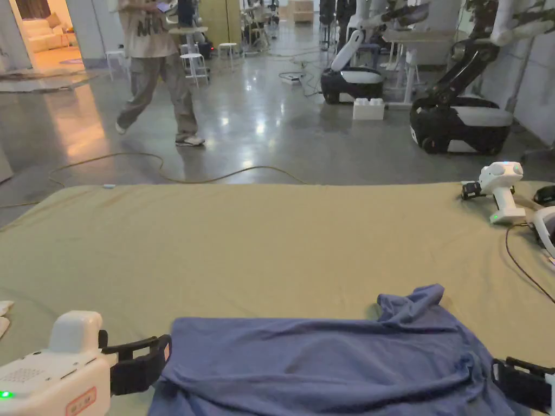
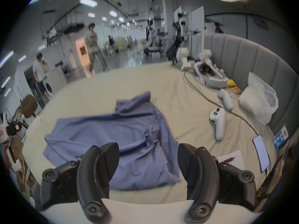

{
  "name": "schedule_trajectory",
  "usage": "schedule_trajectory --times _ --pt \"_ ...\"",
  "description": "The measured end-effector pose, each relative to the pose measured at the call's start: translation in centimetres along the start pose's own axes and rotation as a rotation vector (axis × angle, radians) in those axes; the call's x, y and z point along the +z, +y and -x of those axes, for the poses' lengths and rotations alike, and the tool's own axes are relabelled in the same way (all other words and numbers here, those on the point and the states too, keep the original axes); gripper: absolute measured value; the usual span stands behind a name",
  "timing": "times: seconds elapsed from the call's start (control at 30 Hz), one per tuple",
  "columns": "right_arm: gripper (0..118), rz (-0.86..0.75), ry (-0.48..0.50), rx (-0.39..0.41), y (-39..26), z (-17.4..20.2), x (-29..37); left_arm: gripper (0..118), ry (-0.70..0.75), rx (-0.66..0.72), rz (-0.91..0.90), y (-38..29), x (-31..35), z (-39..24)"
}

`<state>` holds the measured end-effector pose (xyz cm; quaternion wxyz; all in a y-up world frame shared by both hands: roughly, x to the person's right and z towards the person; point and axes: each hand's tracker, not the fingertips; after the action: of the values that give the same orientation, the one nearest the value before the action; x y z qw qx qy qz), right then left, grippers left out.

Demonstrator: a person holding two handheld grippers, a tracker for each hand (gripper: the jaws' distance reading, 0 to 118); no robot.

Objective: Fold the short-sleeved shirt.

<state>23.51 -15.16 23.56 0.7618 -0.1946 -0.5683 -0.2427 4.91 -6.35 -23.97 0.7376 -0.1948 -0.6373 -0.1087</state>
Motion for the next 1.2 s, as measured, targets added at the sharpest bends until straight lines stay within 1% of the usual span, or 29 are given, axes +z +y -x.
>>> schedule_trajectory --times 0.07,0.13,0.17,0.2,0.27,0.3,0.33,0.37,0.4,0.43,0.47,0.5,0.53,0.57,0.63,0.73,0.8,0.97,1.03,1.13,1.17,1.2 --pt "80 -0.094 0.046 -0.014 -0.5 0.7 4.0 100 0.028 -0.052 -0.075 0.5 4.6 -1.9" --pt "80 -0.192 0.087 0.044 -0.8 2.6 8.7 100 0.072 -0.111 -0.184 0.2 9.4 -4.2" --pt "80 -0.251 0.083 0.072 -1.0 3.2 10.3 100 0.082 -0.120 -0.225 0.2 10.8 -4.7" --pt "80 -0.301 0.090 0.102 -1.2 4.0 12.3 100 0.092 -0.123 -0.274 0.1 12.8 -5.5" --pt "78 -0.389 0.116 0.134 -1.9 5.5 15.3 99 0.074 -0.096 -0.348 0.1 16.3 -6.6" --pt "75 -0.430 0.130 0.153 -2.4 6.2 16.6 99 0.062 -0.073 -0.374 0.3 17.7 -7.2" --pt "67 -0.449 0.133 0.167 -2.8 6.8 17.7 97 0.051 -0.068 -0.385 0.2 18.7 -7.6" --pt "54 -0.475 0.129 0.173 -3.2 7.5 18.7 91 0.053 -0.075 -0.395 -0.1 19.6 -8.2" --pt "25 -0.493 0.114 0.178 -3.5 8.3 19.5 73 0.069 -0.085 -0.419 -0.5 20.4 -9.0" --pt "8 -0.512 0.107 0.184 -3.8 9.0 20.4 50 0.081 -0.097 -0.432 -0.8 20.9 -9.5" --pt "4 -0.527 0.098 0.192 -4.0 9.4 21.0 23 0.101 -0.110 -0.443 -1.0 21.3 -10.0" --pt "0 -0.549 0.086 0.196 -4.2 9.8 21.8 4 0.131 -0.131 -0.456 -1.3 21.5 -10.6" --pt "0 -0.556 0.103 0.191 -4.2 10.2 22.4 3 0.169 -0.138 -0.470 -1.5 21.6 -11.0" --pt "0 -0.554 0.140 0.187 -3.9 10.3 22.9 0 0.173 -0.138 -0.483 -1.7 21.9 -11.1" --pt "0 -0.572 0.127 0.189 -3.8 11.0 24.0 0 0.145 -0.121 -0.488 -1.6 23.0 -11.0" --pt "0 -0.590 0.079 0.228 -3.3 11.7 24.7 0 0.118 -0.055 -0.496 -0.9 23.7 -10.3" --pt "0 -0.591 0.091 0.224 -2.9 11.4 24.6 0 0.092 -0.036 -0.497 -0.8 23.8 -9.7" --pt "0 -0.582 0.080 0.213 -2.8 11.2 24.3 0 0.095 -0.035 -0.484 -0.7 23.4 -9.4" --pt "0 -0.571 0.085 0.202 -2.8 11.2 24.1 0 0.075 -0.036 -0.457 -0.6 22.9 -9.0" --pt "0 -0.545 0.096 0.193 -3.0 11.0 23.4 0 0.034 -0.021 -0.352 -0.1 20.8 -7.5" --pt "0 -0.530 0.105 0.191 -3.0 11.0 23.3 10 0.018 -0.014 -0.312 0.0 19.7 -6.8" --pt "0 -0.513 0.113 0.188 -3.3 10.7 22.9 42 0.000 -0.001 -0.257 0.0 18.1 -5.7"
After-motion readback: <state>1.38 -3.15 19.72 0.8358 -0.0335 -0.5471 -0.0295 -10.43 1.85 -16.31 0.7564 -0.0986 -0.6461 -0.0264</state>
